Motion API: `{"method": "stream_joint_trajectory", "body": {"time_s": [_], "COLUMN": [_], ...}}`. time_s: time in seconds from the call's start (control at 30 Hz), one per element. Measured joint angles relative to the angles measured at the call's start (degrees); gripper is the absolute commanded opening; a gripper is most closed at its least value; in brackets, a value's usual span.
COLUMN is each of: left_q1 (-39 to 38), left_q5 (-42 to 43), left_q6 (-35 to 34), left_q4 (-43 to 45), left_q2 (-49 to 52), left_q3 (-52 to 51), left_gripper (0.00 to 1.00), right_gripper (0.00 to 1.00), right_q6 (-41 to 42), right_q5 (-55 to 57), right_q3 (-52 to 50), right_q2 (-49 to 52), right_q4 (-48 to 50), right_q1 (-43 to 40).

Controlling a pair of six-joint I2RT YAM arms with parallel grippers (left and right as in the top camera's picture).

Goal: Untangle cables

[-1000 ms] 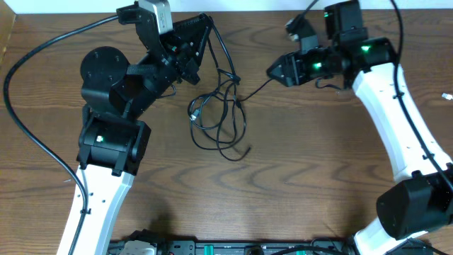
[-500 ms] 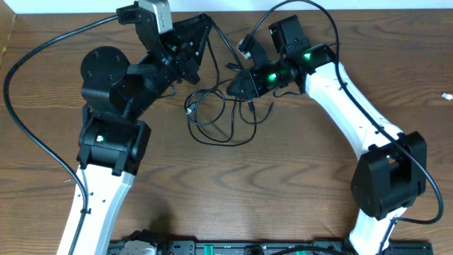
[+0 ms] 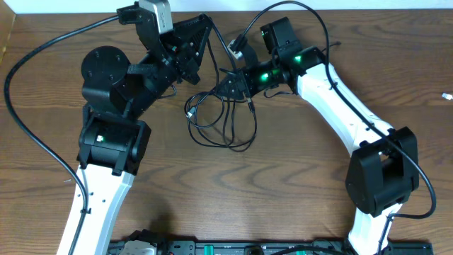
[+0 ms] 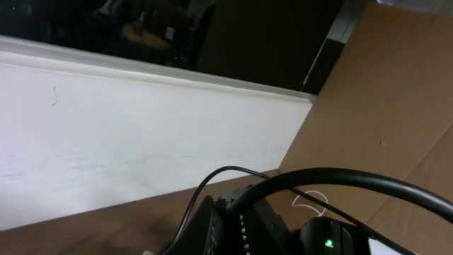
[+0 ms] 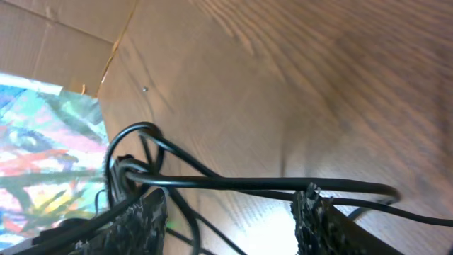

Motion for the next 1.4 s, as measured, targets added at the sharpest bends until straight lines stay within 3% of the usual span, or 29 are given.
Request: {"method": "stream_joint_trajectory", "body": {"time_s": [0.43,0.6,0.83,1.2,1.4], "left_q1": [0.0,0.0,0.9,18.3,29.6], "left_q5": [-2.6,-2.8,-2.7,-2.6,-1.5], "left_q6": [0.0,0.0,-2.0,-7.1,-7.8], "left_q4": [-1.0,-1.0,2.9,2.8,0.4], "left_q2": [0.1,0.1,0.1,-6.1,-10.7], "left_q3": [0.0,0.0,0.0,0.0,0.0], "left_gripper": [0.07,0.07,0.07,0.07,0.07], "right_gripper": [0.51,0.47,0.34,0.33,0.19], "right_q6": [0.0,1.3,7.7,12.1,12.1], "right_q5": [-0.3,6.4,15.4,21.2,24.1], "right_q3": [0.0,0.0,0.0,0.0,0.2], "right_q2": [0.0,0.8,7.1,10.2,10.2], "right_q4": [-4.4,-3.6,-2.2,-5.7,-8.6], "right_q1": [1.5,4.7,5.4,-6.4,-12.0]}}
